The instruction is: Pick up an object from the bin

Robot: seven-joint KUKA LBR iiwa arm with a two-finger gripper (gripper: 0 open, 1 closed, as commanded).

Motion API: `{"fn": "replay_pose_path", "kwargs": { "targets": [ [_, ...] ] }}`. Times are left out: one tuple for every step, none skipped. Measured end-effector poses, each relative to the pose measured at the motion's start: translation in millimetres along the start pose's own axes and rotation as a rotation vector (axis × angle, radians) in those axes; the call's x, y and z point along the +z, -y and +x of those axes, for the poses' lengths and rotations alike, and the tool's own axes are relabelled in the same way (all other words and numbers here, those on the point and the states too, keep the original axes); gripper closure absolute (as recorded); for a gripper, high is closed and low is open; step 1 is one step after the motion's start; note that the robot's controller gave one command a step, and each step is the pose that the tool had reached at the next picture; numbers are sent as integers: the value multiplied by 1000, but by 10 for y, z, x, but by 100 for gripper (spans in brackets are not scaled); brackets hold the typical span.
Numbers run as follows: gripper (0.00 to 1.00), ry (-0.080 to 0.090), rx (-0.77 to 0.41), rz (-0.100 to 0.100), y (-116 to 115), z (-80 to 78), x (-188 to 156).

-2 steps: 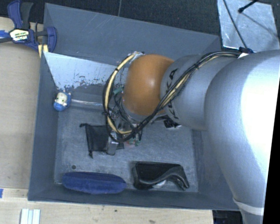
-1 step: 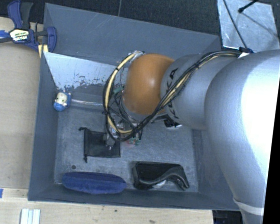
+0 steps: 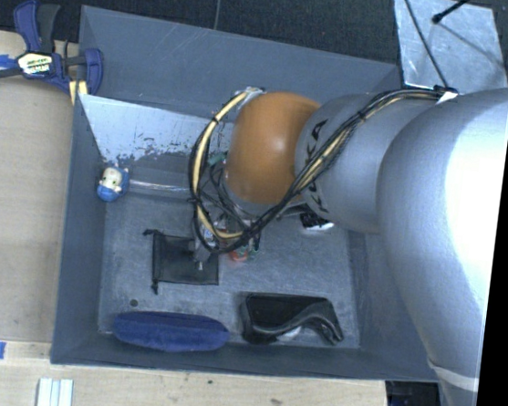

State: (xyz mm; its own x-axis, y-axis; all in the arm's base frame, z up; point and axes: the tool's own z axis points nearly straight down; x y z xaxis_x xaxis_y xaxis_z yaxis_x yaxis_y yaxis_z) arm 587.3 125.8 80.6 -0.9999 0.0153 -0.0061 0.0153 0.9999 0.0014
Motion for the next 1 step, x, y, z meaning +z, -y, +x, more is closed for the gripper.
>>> {"fn": "replay_pose_path", "kwargs": {
  "targets": [
    [100,6,1,-1,1,-37,-1169]
  ]
}}
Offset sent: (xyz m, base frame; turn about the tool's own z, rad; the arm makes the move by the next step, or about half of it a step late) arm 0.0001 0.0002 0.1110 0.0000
